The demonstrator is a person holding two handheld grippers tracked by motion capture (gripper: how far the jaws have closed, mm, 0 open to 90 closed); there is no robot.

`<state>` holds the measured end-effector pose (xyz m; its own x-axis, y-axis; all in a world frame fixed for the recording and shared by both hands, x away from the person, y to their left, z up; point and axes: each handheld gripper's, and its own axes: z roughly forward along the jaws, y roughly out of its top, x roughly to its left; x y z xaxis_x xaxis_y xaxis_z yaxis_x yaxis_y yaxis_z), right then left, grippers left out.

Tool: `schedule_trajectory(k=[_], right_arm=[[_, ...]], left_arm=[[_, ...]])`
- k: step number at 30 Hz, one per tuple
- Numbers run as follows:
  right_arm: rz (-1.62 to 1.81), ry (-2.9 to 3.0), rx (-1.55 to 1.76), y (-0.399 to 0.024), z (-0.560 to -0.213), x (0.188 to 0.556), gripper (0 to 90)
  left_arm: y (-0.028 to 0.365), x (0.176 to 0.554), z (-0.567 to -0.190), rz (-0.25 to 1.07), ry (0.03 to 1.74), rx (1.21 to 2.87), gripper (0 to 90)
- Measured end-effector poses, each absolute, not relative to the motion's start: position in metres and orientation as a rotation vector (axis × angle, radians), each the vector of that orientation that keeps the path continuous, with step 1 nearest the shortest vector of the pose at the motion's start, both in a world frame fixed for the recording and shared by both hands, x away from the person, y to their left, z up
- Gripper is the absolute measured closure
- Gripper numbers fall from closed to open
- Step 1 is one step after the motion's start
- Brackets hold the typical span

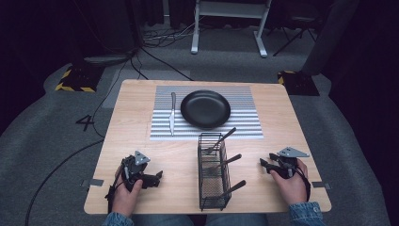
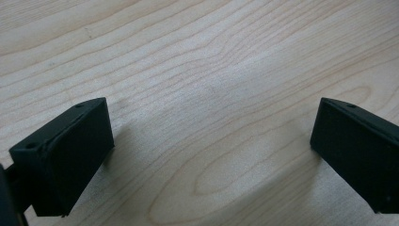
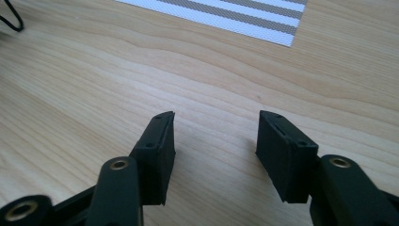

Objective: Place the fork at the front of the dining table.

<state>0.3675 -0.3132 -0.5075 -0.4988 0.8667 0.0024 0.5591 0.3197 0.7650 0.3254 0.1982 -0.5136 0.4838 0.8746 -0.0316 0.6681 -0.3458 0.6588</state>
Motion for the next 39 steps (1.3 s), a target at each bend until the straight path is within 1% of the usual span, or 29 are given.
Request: schedule_trajectory(k=[4,18,27,35,39], right_arm=[[1.055,2.193,1.255,-0.309,-0.501,0.368,48.0],[1.133,2.242,1.179,-0.300,-0.448,0.374,46.7],[1.247,2.251,1.085,-0.280,-0.413,0.371,46.6],[1.354,2.268,1.008,-0.261,-0.390,0.372,46.9],[1.375,2.279,0.979,-0.252,-0.385,0.374,47.0]], left_arm=[[0.198,0.326,-0.514,0.441,1.268,2.117,0.0],[0.198,0.326,-0.514,0.441,1.268,2.116,0.1],[0.197,0.326,-0.514,0.441,1.268,2.115,0.1],[0.197,0.326,-0.514,0.441,1.269,2.113,0.1],[0.197,0.326,-0.514,0.441,1.269,2.113,0.1]])
